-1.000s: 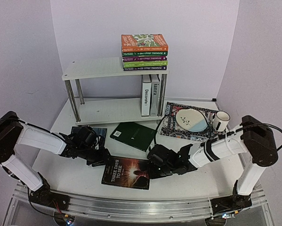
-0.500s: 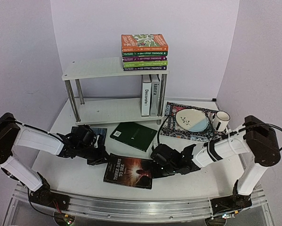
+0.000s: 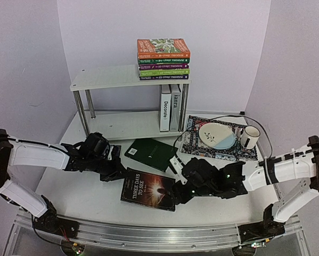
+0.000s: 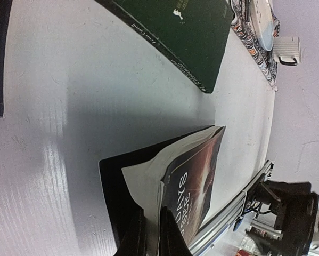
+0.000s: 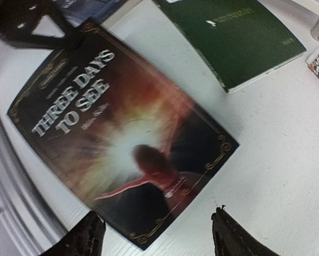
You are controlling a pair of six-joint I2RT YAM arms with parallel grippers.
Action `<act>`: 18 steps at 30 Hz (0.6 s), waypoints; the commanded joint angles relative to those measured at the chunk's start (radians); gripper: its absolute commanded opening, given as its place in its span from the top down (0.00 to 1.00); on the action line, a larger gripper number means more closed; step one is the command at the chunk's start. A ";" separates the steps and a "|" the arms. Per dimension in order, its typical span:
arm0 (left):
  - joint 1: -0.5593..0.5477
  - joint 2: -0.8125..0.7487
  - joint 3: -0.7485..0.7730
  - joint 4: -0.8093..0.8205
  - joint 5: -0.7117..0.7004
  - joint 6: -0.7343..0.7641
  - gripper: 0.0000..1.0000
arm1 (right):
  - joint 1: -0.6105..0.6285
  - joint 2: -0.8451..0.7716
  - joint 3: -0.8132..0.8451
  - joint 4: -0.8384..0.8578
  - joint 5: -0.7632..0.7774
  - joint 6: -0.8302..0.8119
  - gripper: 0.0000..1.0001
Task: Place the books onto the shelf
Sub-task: Pick up the book at the center of the board, then pass from the left arm to the right
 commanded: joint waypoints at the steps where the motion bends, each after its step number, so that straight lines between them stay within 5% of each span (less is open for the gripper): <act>1: 0.004 -0.040 0.070 -0.047 -0.007 -0.051 1.00 | 0.156 -0.006 0.051 -0.055 0.150 -0.337 0.19; 6: 0.006 -0.041 0.084 -0.052 0.008 -0.056 1.00 | 0.264 0.104 0.120 -0.098 0.319 -0.532 0.15; 12: 0.006 -0.036 0.085 -0.054 0.021 -0.053 1.00 | 0.307 0.231 0.187 -0.103 0.396 -0.572 0.17; 18: 0.007 -0.030 0.084 -0.053 0.031 -0.047 1.00 | 0.334 0.400 0.288 -0.099 0.606 -0.599 0.28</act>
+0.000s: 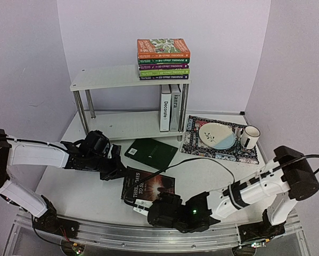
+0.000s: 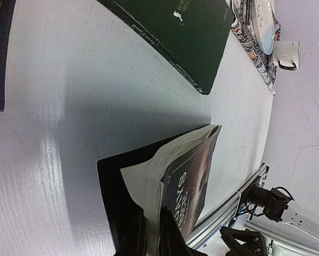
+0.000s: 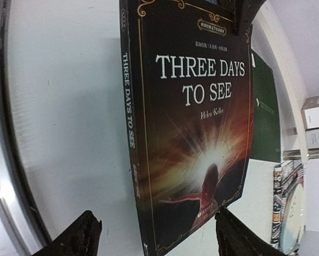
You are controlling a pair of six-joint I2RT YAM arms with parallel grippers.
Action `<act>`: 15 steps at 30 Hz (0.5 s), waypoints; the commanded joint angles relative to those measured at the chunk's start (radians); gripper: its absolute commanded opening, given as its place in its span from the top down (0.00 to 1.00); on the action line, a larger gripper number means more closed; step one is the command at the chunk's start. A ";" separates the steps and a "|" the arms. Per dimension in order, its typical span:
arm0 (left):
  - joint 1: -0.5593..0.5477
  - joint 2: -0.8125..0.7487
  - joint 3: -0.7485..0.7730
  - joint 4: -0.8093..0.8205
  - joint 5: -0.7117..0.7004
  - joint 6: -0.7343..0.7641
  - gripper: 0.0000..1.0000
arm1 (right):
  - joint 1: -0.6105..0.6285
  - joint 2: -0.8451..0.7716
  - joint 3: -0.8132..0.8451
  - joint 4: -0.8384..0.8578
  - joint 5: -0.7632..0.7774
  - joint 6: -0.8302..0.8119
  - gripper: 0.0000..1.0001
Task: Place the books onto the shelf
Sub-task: Pass from the left arm to the right
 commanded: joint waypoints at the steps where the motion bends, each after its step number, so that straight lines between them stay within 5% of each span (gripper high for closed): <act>1: 0.005 -0.020 0.050 -0.003 0.028 -0.009 1.00 | 0.018 0.095 0.088 -0.025 0.199 -0.050 0.29; 8: 0.005 -0.005 0.062 -0.004 0.039 -0.001 1.00 | 0.023 0.163 0.124 0.023 0.273 -0.072 0.46; 13: 0.006 -0.002 0.066 -0.003 0.053 -0.001 0.98 | 0.034 0.144 0.097 0.074 0.312 -0.092 0.85; 15: 0.011 -0.006 0.071 -0.005 0.065 0.006 0.94 | 0.042 0.103 0.052 0.126 0.321 -0.101 0.91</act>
